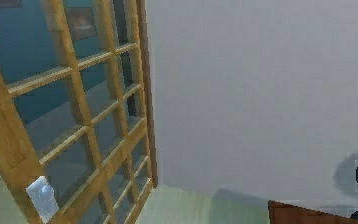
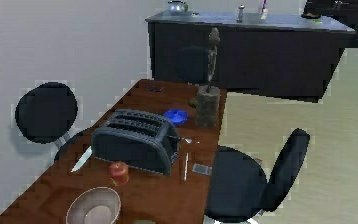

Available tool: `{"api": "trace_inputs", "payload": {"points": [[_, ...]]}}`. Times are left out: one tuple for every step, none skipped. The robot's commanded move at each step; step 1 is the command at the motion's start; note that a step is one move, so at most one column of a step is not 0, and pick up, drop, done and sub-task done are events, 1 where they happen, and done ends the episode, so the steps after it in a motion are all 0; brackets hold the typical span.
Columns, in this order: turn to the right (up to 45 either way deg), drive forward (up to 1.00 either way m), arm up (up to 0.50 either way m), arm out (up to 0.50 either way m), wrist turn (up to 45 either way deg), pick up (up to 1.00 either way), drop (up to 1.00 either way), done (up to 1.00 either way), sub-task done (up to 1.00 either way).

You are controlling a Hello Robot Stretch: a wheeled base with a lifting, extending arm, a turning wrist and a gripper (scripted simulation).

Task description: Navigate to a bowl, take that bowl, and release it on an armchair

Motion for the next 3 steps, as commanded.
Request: {"api": "trace_inputs", "payload": {"points": [[0.0, 0.15, 0.0, 0.0, 0.0, 0.0, 0.0, 0.0, 0.0], [-12.0, 0.0, 0.0, 0.0, 0.0, 0.0, 0.0, 0.0, 0.0], [0.0, 0.0, 0.5, 0.0, 0.0, 0.0, 0.0, 0.0, 0.0]]}}
